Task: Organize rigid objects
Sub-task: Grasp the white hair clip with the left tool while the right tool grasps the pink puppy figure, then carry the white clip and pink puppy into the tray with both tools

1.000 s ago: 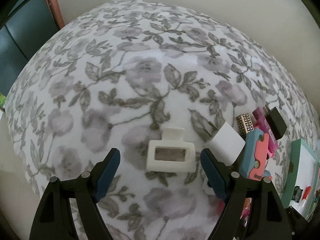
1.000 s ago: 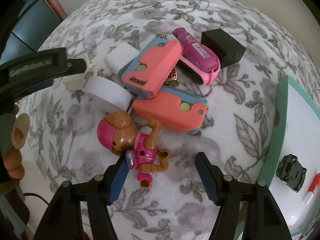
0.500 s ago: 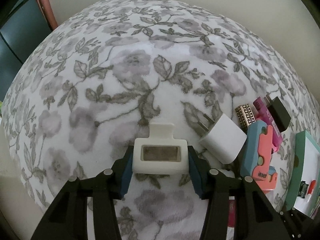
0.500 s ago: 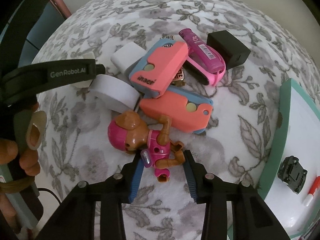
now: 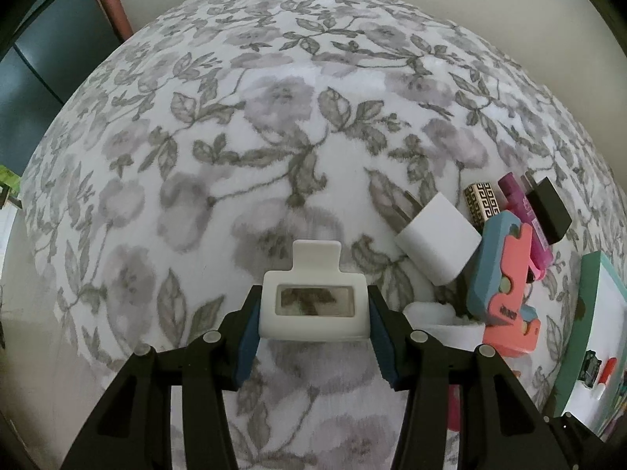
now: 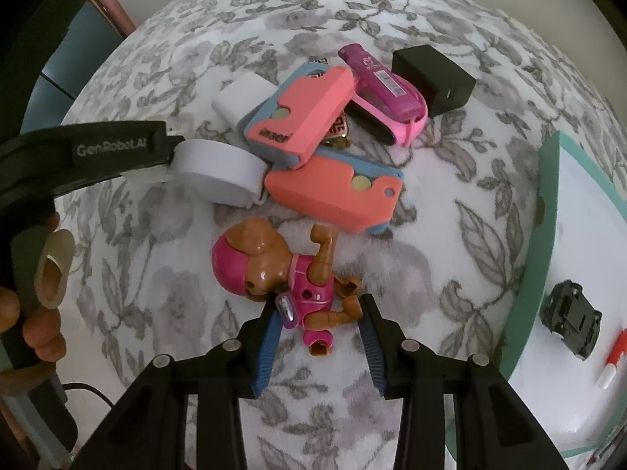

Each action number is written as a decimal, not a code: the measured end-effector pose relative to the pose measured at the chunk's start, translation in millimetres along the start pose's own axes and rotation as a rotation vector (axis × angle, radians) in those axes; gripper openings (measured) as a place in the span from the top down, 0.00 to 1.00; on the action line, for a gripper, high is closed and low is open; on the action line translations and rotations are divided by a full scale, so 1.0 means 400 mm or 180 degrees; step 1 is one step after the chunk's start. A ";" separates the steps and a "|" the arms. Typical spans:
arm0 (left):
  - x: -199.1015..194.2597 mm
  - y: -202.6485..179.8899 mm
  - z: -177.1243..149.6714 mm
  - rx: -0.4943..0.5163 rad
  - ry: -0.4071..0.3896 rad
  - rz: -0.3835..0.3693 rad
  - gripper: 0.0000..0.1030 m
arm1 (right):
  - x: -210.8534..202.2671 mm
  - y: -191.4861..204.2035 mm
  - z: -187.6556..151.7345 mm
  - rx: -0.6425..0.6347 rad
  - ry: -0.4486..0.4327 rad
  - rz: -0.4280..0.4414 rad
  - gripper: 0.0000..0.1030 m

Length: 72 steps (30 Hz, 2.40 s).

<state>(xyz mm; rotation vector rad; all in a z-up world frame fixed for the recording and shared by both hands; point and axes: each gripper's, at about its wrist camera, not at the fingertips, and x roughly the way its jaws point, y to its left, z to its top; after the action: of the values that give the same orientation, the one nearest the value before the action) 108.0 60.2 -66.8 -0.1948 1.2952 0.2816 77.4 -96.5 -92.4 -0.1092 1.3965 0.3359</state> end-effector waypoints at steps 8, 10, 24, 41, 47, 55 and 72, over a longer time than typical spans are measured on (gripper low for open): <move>-0.060 -0.005 -0.011 -0.0024 -0.0071 0.0040 0.50 | -0.050 -0.040 -0.023 0.0144 -0.0095 0.0131 0.61; -0.082 -0.009 -0.011 -0.0020 -0.0115 0.0028 0.50 | -0.067 -0.050 -0.027 0.0212 -0.0132 0.0201 0.61; -0.228 -0.194 -0.009 0.0264 -0.0371 -0.0224 0.50 | -0.218 -0.194 -0.046 0.0949 -0.0725 0.0200 0.61; -0.302 -0.574 -0.075 0.0806 -0.0451 -0.0657 0.49 | -0.354 -0.521 -0.166 0.2388 -0.1400 -0.0556 0.61; -0.268 -0.672 -0.106 0.0992 -0.0420 -0.0687 0.49 | -0.381 -0.605 -0.214 0.2756 -0.1547 -0.0936 0.60; -0.221 -0.742 -0.124 0.1050 -0.0369 -0.0828 0.49 | -0.371 -0.660 -0.228 0.2859 -0.1534 -0.1253 0.60; -0.134 -0.768 -0.144 0.1225 -0.0323 -0.0975 0.49 | -0.270 -0.673 -0.214 0.2711 -0.1068 -0.1228 0.60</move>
<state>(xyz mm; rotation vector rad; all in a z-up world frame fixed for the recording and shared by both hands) 138.4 -254.0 -34.9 -0.0480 1.1753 -0.2170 61.3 -392.9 -34.7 0.3619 1.0564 -0.5490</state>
